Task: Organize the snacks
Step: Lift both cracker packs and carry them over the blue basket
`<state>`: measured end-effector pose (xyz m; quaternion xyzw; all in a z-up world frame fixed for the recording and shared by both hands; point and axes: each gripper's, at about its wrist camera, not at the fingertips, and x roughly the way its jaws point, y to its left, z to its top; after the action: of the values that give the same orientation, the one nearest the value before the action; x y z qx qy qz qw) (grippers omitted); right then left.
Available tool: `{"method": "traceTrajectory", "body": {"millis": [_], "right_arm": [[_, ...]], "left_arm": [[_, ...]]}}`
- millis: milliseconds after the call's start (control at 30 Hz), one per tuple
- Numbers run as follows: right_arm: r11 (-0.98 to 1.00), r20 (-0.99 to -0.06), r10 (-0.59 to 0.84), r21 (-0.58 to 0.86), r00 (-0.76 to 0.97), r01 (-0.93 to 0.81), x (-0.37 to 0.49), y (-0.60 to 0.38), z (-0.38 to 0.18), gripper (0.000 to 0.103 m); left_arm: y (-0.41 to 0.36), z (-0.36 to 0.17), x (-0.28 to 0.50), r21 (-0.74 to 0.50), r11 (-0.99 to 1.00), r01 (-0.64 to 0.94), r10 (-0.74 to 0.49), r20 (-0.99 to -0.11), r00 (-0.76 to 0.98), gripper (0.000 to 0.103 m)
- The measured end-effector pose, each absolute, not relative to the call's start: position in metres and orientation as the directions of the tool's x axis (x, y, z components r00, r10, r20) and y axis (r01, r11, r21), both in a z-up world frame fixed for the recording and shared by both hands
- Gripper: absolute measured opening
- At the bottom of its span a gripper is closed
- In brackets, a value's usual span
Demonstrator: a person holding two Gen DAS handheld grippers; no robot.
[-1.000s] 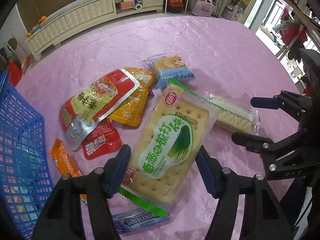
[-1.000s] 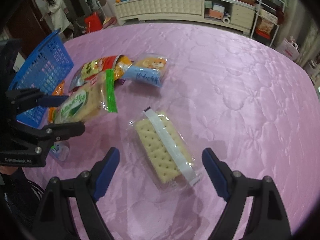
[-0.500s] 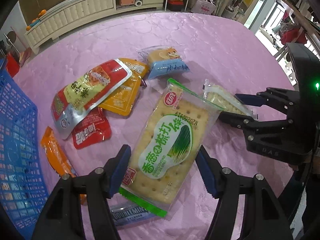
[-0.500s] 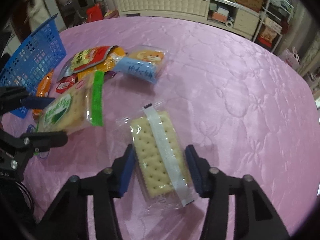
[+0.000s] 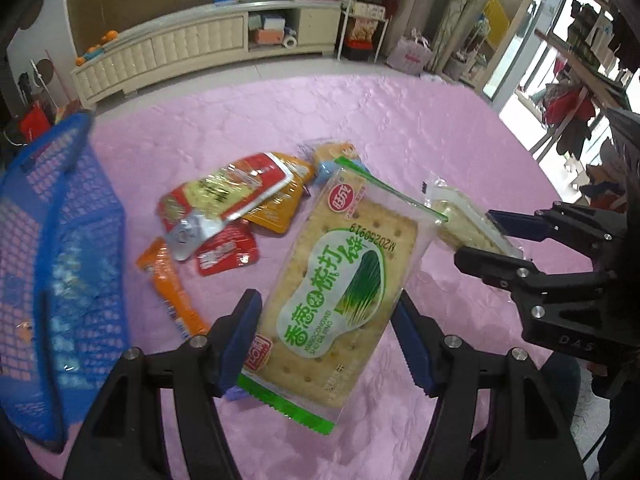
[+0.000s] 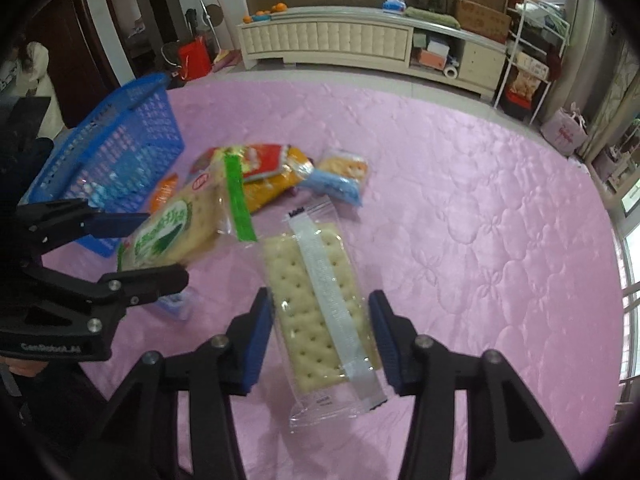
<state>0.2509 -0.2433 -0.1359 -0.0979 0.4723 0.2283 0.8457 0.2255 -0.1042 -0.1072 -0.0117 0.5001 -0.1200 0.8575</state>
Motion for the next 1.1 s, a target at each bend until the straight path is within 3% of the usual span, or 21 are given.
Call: {"method": "traceTrajectory", "body": {"millis": [367, 800, 1100], "right_arm": [[0.872, -0.806, 0.305, 0.022, 0.507, -0.49, 0.219, -0.204, -0.084, 0.053], [0.84, -0.777, 0.375, 0.054, 0.506, -0.54, 0.2, -0.13, -0.053, 0.053], [0.789, -0.767, 0.42, 0.046, 0.484, -0.613, 0.199, -0.055, -0.043, 0.053]], "left_arm": [[-0.061, -0.06, 0.183, -0.177, 0.964, 0.2, -0.26, -0.799, 0.543, 0.064], [0.014, -0.023, 0.154, -0.071, 0.987, 0.141, -0.145, -0.759, 0.635, 0.064], [0.086, -0.013, 0.138, -0.073, 0.997, 0.039, -0.08, -0.746, 0.661, 0.064]]}}
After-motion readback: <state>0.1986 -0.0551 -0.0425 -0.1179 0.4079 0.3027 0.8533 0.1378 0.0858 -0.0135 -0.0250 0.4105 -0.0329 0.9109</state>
